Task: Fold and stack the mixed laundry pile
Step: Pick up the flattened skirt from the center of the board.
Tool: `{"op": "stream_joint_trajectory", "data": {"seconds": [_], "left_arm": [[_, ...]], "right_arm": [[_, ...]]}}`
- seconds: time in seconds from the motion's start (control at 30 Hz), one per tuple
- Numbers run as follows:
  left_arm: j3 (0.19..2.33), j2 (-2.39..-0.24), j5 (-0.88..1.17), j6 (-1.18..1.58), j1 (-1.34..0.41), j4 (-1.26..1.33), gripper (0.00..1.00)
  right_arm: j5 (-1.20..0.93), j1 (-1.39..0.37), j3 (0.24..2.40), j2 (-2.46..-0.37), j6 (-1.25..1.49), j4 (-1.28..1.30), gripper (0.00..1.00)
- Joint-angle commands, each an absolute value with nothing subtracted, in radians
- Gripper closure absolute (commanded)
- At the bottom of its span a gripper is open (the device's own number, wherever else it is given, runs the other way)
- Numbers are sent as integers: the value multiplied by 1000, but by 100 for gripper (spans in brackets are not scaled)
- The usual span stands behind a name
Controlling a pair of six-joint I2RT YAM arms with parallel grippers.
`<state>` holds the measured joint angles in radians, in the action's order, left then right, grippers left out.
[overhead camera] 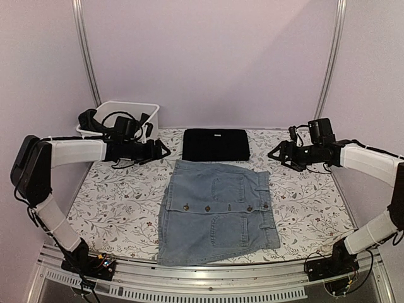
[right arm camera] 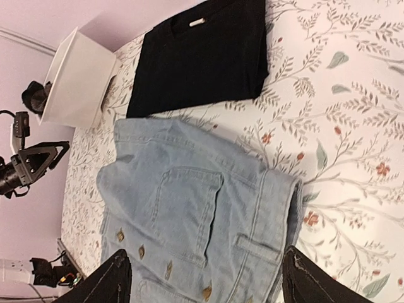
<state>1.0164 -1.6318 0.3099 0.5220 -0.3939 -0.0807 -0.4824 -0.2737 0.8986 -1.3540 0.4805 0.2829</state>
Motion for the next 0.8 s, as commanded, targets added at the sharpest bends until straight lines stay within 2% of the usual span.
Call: {"op": "stream_joint_trajectory", "data": {"seconds": [0.0,0.2,0.53,0.77], "left_arm": [[1166,-1817,348,420,-360,-112,27],[1293,-1982,388,354,-330,-110,30],[1459,-2193,500,310,-316,-144,34],[1446,-2218,560,303,-315,-121,37]], "right_arm": [[-379,-251,1016,-1570,362,217,20],[-427,-200,1129,-1820,292,162,22],[-554,-181,1269,-2061,218,168,25],[-657,-180,1242,-2090,161,167,25]]}}
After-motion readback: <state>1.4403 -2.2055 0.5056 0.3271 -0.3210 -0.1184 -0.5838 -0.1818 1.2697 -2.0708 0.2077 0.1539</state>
